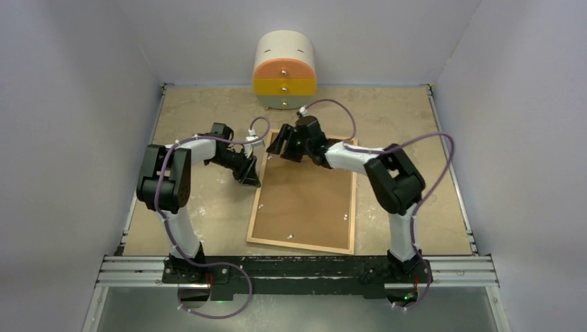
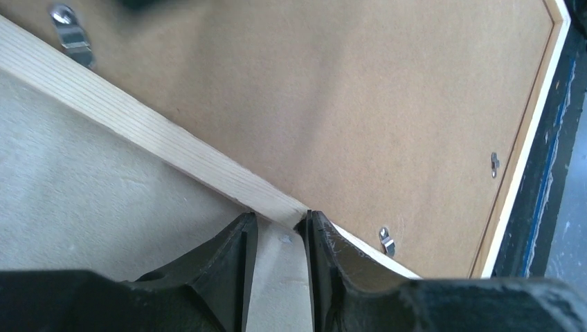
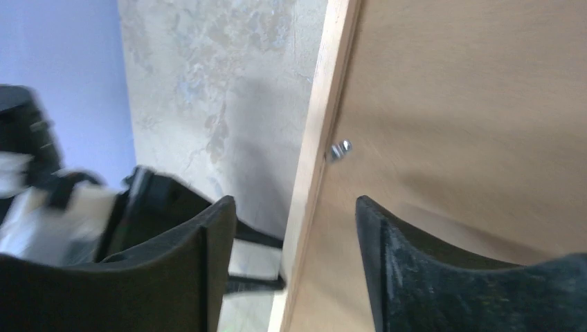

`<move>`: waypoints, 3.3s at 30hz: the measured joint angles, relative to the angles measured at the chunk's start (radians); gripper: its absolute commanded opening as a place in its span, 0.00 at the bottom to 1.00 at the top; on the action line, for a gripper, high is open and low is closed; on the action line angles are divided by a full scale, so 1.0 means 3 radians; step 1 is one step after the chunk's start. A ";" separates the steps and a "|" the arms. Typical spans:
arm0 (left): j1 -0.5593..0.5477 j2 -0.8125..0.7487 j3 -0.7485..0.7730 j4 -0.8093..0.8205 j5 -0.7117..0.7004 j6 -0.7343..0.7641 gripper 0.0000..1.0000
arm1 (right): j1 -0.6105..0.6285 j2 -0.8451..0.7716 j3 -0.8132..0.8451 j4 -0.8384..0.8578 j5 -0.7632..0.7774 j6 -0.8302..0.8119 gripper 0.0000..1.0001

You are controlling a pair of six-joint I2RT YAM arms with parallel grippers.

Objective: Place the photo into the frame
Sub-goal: Install the photo frame at the center of the board, then adjust the photo frame at the center of the board.

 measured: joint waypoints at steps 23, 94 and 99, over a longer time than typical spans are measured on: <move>-0.0554 -0.0988 -0.0882 0.0394 -0.1325 0.0918 0.35 | -0.1518 -0.1521 -0.1528 -0.0739 0.0900 -0.0389 0.98; 0.0388 -0.0092 0.0324 0.0262 -0.1727 0.1021 0.55 | -0.1184 -0.2787 -0.2700 -0.1225 0.0070 -0.0161 0.99; 0.0317 -0.0359 0.0045 -0.0203 -0.1712 0.1550 0.56 | -0.1376 -0.2271 -0.2253 -0.1212 0.0159 -0.0347 0.99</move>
